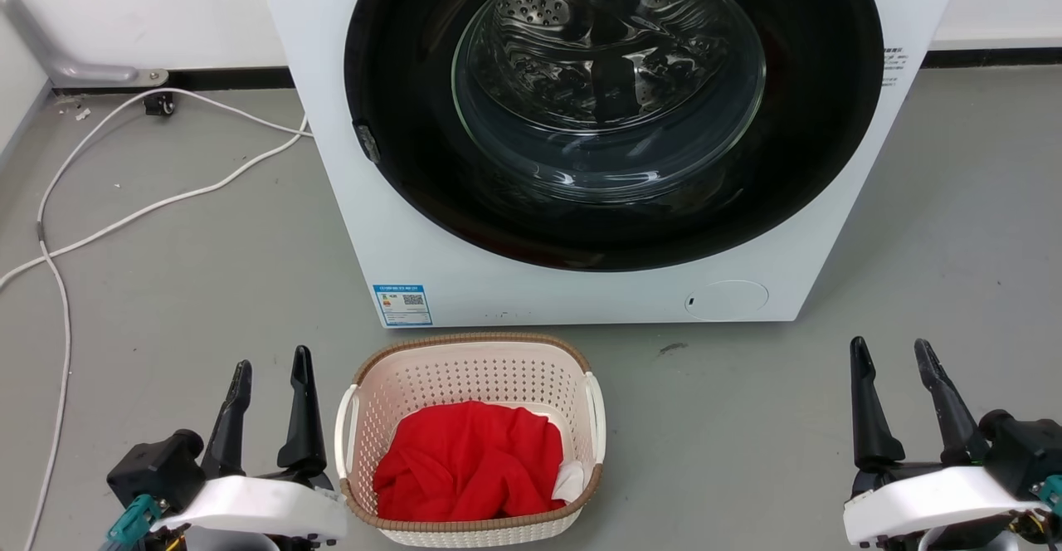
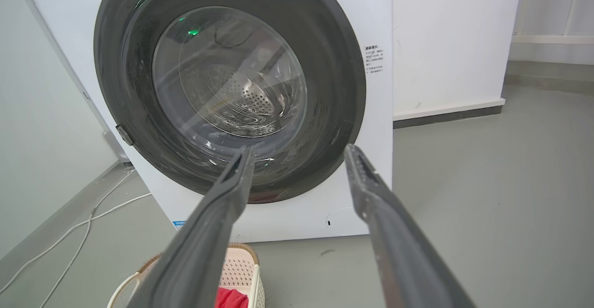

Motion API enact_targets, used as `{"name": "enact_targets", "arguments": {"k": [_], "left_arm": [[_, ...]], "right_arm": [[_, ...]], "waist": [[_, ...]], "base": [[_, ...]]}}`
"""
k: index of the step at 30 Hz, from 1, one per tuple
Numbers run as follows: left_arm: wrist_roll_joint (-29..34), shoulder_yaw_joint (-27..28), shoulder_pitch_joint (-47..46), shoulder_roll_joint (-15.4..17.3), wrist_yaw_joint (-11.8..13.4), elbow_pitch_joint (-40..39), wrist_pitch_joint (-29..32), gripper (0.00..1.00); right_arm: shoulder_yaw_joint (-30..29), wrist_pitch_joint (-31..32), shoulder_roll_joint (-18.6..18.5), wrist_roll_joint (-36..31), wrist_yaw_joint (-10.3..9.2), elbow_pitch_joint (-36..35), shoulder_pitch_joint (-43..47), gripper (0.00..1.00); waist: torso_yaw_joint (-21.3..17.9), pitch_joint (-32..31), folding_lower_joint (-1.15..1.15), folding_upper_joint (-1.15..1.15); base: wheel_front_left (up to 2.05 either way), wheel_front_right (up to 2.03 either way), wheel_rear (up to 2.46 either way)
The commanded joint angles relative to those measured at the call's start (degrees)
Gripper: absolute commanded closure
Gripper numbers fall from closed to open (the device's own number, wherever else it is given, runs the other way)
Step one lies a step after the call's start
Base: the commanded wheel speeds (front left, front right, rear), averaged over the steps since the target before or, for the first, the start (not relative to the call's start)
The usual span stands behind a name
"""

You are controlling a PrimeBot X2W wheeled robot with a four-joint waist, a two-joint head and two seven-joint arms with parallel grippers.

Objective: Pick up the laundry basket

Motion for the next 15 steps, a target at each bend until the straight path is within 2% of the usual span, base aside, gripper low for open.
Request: {"name": "enact_targets", "arguments": {"k": [1,15], "left_arm": [[1.4,0.0,0.4,0.2,0.2,-0.6,-0.5,0.0],[8.2,-0.3,1.2,0.3,0.9,-1.0,-2.2,0.0]], "right_arm": [[0.0,-0.5,-0.2,-1.5,0.0,-0.8,0.4,0.0],[-0.2,-2.2,-0.2,-8.4,-0.01,-1.5,1.1,0.0]], "waist": [[0.0,0.0,0.0,0.0],[0.1,-0.2,0.0,0.0]], "base": [[0.0,0.0,0.0],[0.0,0.0,0.0]]}}
